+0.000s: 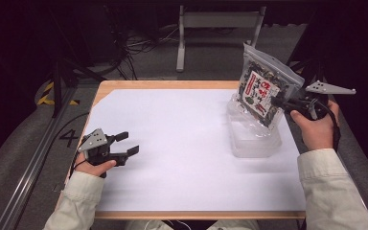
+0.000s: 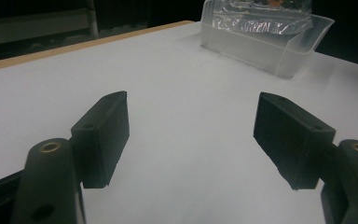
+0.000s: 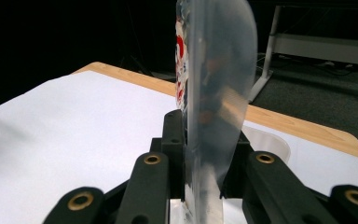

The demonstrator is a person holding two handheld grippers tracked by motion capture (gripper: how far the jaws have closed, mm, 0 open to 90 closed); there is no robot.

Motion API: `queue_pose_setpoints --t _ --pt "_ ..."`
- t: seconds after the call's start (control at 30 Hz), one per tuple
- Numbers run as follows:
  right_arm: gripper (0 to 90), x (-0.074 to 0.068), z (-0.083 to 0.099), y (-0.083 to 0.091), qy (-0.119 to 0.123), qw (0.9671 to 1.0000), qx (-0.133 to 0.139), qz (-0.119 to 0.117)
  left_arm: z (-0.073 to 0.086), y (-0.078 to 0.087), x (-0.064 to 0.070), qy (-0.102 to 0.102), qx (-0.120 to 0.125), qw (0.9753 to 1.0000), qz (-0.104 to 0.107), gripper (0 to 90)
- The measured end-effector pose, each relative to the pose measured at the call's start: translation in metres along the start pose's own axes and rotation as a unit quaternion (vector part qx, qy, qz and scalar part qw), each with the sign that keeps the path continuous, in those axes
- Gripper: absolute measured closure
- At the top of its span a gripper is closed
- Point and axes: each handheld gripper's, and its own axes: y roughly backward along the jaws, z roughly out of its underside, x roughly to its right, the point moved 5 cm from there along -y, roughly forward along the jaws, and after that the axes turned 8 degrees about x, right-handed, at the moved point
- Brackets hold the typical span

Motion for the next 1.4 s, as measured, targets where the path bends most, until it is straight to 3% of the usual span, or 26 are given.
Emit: queue_pose_setpoints --t 0.53,0.9,1.4 --pt "76.9 0.008 0.017 0.001 0.001 0.9998 -0.016 0.011 0.0 0.0 -0.001 0.006 -0.001 1.0 -0.003 27.0" --pt "76.9 0.006 0.029 -0.004 0.017 0.9993 -0.029 0.013 0.0 0.001 -0.001 0.008 -0.001 1.0 -0.003 26.9" --pt "76.8 0.006 0.049 -0.012 0.014 0.999 -0.04 0.009 0.001 0.001 -0.004 0.013 -0.005 0.9999 -0.008 22.4"
